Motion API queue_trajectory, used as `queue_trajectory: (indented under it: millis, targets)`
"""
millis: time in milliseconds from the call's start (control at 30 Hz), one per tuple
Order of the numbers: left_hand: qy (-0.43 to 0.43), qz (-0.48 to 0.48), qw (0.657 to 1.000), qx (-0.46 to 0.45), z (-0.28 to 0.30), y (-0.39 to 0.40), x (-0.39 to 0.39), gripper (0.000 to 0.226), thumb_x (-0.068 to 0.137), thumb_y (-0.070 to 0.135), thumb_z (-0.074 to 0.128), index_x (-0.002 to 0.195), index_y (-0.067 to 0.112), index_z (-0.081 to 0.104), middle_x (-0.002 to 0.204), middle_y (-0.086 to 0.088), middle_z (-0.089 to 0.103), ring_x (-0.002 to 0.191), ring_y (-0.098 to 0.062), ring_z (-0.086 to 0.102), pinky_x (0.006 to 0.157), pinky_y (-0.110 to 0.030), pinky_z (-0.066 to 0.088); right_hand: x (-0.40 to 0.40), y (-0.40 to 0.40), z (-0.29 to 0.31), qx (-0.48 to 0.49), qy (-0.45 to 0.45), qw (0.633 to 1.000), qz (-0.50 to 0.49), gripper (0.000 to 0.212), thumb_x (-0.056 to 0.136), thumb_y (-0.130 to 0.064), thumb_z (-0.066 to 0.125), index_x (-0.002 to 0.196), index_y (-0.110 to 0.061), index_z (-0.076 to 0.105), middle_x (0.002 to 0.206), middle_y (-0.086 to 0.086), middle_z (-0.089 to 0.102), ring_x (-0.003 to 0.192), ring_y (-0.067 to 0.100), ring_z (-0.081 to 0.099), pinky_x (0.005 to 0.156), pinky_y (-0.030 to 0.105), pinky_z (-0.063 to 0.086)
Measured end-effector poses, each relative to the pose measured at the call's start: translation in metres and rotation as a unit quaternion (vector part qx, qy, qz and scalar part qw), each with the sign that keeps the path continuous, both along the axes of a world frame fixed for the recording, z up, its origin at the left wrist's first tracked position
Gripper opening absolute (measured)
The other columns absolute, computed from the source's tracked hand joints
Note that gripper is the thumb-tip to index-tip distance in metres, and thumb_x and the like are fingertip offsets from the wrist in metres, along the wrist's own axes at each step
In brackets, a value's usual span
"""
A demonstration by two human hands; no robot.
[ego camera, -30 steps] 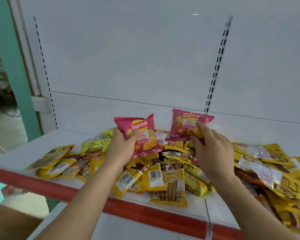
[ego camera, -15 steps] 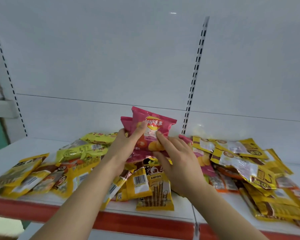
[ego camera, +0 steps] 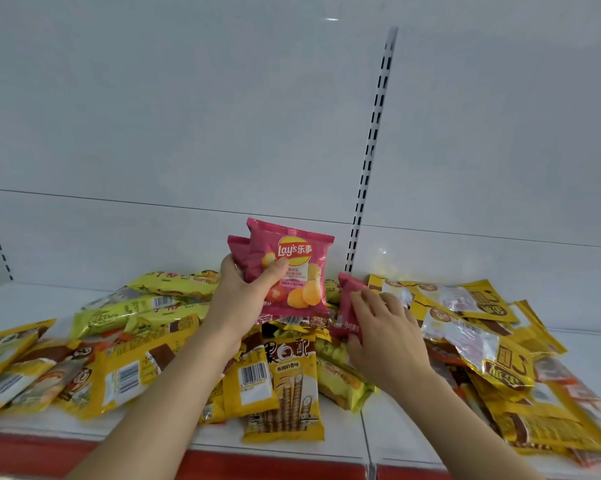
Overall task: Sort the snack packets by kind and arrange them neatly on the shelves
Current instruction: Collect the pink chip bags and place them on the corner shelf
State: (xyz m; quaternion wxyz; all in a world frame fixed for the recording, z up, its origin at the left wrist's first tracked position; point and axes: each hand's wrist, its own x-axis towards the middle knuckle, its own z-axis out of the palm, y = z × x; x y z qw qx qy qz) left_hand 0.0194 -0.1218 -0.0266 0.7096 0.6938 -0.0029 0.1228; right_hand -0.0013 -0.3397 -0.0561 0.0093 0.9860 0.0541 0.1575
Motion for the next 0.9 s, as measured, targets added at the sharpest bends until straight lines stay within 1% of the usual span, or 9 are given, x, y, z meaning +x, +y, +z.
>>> queue_trajectory:
  millis: [100, 200, 267, 433, 500, 600, 700, 800, 900]
  targets:
    - [-0.005, 0.000, 1.000, 0.014, 0.000, -0.001, 0.000, 0.058, 0.087, 0.048, 0.076, 0.134, 0.026, 0.049, 0.119, 0.007, 0.067, 0.101, -0.005, 0.066, 0.071, -0.019, 0.046, 0.008, 0.000, -0.003, -0.020, -0.030, 0.999, -0.023, 0.056, 0.095, -0.033, 0.055, 0.149, -0.023, 0.041, 0.152, -0.005, 0.046, 0.147, 0.030, 0.027, 0.115, 0.046, 0.029]
    - [-0.005, 0.011, 1.000, 0.020, 0.002, 0.000, -0.001, 0.059, 0.088, 0.048, 0.075, 0.136, 0.026, 0.047, 0.118, 0.009, 0.066, 0.098, -0.002, 0.064, 0.068, -0.017, 0.042, 0.014, -0.009, -0.007, -0.005, -0.139, 0.990, 0.009, 0.031, 0.086, -0.021, 0.067, 0.117, -0.021, 0.070, 0.120, -0.005, 0.072, 0.128, 0.034, 0.053, 0.099, 0.050, 0.045]
    - [-0.004, 0.022, 1.000, 0.017, 0.001, 0.002, -0.002, 0.060, 0.089, 0.047, 0.075, 0.136, 0.025, 0.045, 0.118, 0.008, 0.066, 0.097, -0.002, 0.064, 0.067, -0.017, 0.043, 0.014, -0.011, 0.000, 0.072, -0.225, 0.970, 0.051, 0.025, 0.090, -0.022, 0.064, 0.113, -0.017, 0.072, 0.114, -0.002, 0.074, 0.122, 0.035, 0.057, 0.096, 0.053, 0.047]
    - [-0.010, 0.046, 0.999, 0.012, 0.003, 0.002, -0.001, 0.062, 0.091, 0.046, 0.074, 0.138, 0.025, 0.041, 0.117, 0.011, 0.064, 0.098, -0.002, 0.062, 0.073, -0.022, 0.044, 0.002, 0.001, 0.032, 0.201, -0.341, 0.909, 0.131, 0.038, 0.099, -0.027, 0.054, 0.132, -0.011, 0.063, 0.135, 0.002, 0.063, 0.136, 0.035, 0.046, 0.106, 0.061, 0.040]
    - [-0.015, 0.042, 0.999, 0.011, 0.005, -0.001, -0.002, 0.063, 0.089, 0.046, 0.076, 0.138, 0.025, 0.041, 0.115, 0.010, 0.065, 0.099, -0.005, 0.064, 0.072, -0.021, 0.044, -0.004, 0.011, 0.037, 0.207, -0.343, 0.899, 0.177, 0.040, 0.100, -0.028, 0.055, 0.137, -0.014, 0.059, 0.144, 0.004, 0.056, 0.142, 0.035, 0.038, 0.109, 0.062, 0.037]
    - [-0.027, 0.026, 0.999, 0.012, 0.010, -0.009, -0.008, 0.063, 0.088, 0.046, 0.076, 0.136, 0.027, 0.041, 0.116, 0.012, 0.066, 0.101, -0.004, 0.067, 0.070, -0.017, 0.047, -0.012, 0.029, 0.031, 0.186, -0.293, 0.914, 0.210, 0.046, 0.101, -0.042, 0.051, 0.144, -0.025, 0.053, 0.157, 0.009, 0.037, 0.151, 0.034, 0.019, 0.116, 0.059, 0.030]
    - [-0.035, 0.026, 0.999, -0.003, 0.011, -0.014, -0.013, 0.061, 0.090, 0.045, 0.076, 0.136, 0.026, 0.040, 0.113, 0.013, 0.066, 0.095, -0.003, 0.069, 0.067, -0.014, 0.051, -0.020, 0.034, 0.024, 0.219, -0.218, 0.928, 0.206, 0.049, 0.104, -0.052, 0.035, 0.150, -0.037, 0.042, 0.165, -0.002, 0.017, 0.155, 0.024, 0.001, 0.120, 0.051, 0.024]
    - [-0.044, 0.026, 0.999, -0.002, 0.006, -0.020, -0.015, 0.069, 0.084, 0.054, 0.077, 0.137, 0.027, 0.041, 0.117, 0.011, 0.066, 0.101, -0.007, 0.070, 0.083, -0.029, 0.058, -0.025, 0.024, 0.024, 0.275, -0.192, 0.917, 0.216, 0.045, 0.105, -0.047, 0.033, 0.147, -0.039, 0.045, 0.163, -0.009, 0.019, 0.151, 0.022, 0.019, 0.116, 0.049, 0.037]
    - [-0.044, -0.003, 0.999, 0.001, 0.003, -0.036, -0.020, 0.080, 0.078, 0.068, 0.067, 0.140, 0.028, 0.038, 0.117, 0.013, 0.067, 0.103, -0.008, 0.070, 0.091, -0.036, 0.058, -0.030, 0.009, 0.024, 0.296, -0.255, 0.897, 0.207, 0.041, 0.104, -0.034, 0.044, 0.144, -0.028, 0.051, 0.155, -0.003, 0.037, 0.140, 0.026, 0.041, 0.101, 0.052, 0.049]
